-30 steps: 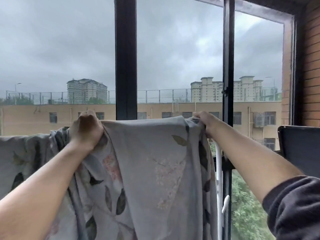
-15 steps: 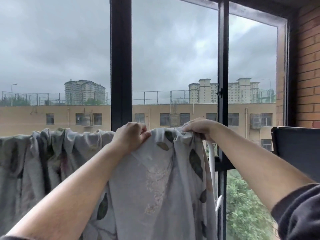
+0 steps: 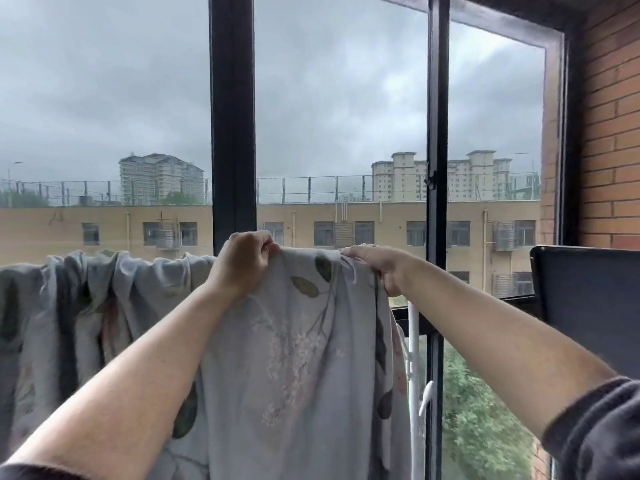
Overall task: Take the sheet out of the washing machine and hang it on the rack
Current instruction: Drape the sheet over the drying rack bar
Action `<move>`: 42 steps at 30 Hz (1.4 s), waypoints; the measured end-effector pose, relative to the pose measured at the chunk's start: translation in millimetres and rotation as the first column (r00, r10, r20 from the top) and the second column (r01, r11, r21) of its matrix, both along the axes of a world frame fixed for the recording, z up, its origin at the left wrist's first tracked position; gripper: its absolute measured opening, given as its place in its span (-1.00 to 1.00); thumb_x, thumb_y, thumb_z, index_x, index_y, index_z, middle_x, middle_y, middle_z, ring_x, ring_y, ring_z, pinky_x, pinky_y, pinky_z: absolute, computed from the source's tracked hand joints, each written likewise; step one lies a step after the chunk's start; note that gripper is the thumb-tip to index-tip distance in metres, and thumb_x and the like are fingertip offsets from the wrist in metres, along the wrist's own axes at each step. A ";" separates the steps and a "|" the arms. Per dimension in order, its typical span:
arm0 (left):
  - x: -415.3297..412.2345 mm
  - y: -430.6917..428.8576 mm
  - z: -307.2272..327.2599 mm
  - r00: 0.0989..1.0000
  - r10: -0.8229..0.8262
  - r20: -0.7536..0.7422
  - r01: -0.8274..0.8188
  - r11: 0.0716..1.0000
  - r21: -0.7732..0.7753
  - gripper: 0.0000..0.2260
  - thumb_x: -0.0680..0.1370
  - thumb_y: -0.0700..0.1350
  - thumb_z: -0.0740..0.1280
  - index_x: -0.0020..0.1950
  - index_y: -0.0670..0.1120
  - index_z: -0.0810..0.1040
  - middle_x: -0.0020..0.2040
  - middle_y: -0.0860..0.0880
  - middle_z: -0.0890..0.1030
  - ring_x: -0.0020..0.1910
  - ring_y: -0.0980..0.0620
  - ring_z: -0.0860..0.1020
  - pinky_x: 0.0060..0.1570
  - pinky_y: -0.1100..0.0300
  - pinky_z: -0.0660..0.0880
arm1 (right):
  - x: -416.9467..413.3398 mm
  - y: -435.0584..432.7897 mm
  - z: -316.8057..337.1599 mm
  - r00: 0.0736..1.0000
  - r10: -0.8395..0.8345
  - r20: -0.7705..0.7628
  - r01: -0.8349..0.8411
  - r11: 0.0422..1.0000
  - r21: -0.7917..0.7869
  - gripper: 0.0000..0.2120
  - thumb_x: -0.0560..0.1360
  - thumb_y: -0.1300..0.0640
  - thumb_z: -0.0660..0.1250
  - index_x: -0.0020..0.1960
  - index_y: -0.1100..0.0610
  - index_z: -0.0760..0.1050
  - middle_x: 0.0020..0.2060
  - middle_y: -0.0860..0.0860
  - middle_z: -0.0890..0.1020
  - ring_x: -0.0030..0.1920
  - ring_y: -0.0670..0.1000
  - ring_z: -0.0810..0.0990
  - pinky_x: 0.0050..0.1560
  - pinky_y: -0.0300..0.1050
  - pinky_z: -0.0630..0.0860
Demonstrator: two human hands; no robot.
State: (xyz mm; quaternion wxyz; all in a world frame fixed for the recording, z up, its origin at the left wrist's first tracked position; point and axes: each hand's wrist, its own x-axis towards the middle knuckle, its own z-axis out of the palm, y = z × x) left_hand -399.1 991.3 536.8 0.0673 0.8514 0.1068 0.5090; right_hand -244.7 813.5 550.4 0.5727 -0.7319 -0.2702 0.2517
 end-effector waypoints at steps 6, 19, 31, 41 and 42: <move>-4.2 1.9 1.3 0.998 0.036 0.050 -0.036 0.999 0.002 -0.83 0.56 -0.16 0.27 -0.19 -0.20 0.53 -0.22 -0.21 0.62 -0.18 -0.22 0.55 -0.26 0.13 0.31 | -5.1 -17.5 1.7 0.983 0.178 0.034 -0.177 0.984 -0.031 -0.90 0.54 0.07 0.31 0.01 0.06 0.58 -0.26 0.07 0.68 -0.29 0.00 0.62 -0.12 -0.05 0.58; -12.6 19.1 3.4 0.991 0.133 -0.004 -0.133 0.991 0.010 -0.81 0.59 -0.11 0.20 -0.09 -0.22 0.49 -0.13 -0.26 0.60 -0.13 -0.25 0.54 -0.22 0.07 0.39 | 30.6 -11.2 26.2 0.994 -0.088 0.069 0.069 0.970 0.233 -0.88 0.54 0.17 0.29 -0.15 0.18 0.43 -0.35 0.08 0.50 -0.44 -0.01 0.49 -0.50 -0.22 0.49; -8.2 5.1 -3.2 0.937 0.316 -0.145 -0.294 0.943 0.154 -0.81 0.62 -0.03 0.08 -0.03 -0.10 0.40 -0.07 -0.22 0.60 -0.08 -0.25 0.54 -0.20 0.07 0.32 | 31.3 -32.4 -21.6 0.909 0.406 -0.095 -0.374 0.894 0.246 -0.95 0.46 0.24 0.28 -0.12 0.15 0.51 -0.29 0.07 0.61 -0.35 -0.01 0.58 -0.25 -0.14 0.57; -9.4 1.3 -9.4 0.939 0.323 -0.118 -0.301 0.937 0.175 -0.82 0.61 -0.04 0.05 -0.10 -0.09 0.34 -0.15 -0.19 0.61 -0.16 -0.22 0.55 -0.22 0.05 0.33 | 12.4 -4.9 -63.2 0.923 0.372 -0.101 -0.284 0.833 0.474 -0.69 0.44 -0.08 0.31 -0.14 0.13 0.69 -0.18 0.11 0.69 -0.20 0.06 0.66 -0.03 -0.04 0.52; -10.1 2.1 -9.8 0.940 0.320 -0.117 -0.297 0.938 0.178 -0.82 0.62 -0.04 0.05 -0.10 -0.08 0.34 -0.16 -0.18 0.61 -0.17 -0.21 0.55 -0.22 0.05 0.33 | 9.4 -3.0 -64.2 0.926 0.369 -0.074 -0.289 0.822 0.490 -0.69 0.39 -0.09 0.37 -0.06 0.12 0.69 -0.11 0.12 0.69 -0.13 0.08 0.66 0.03 -0.03 0.51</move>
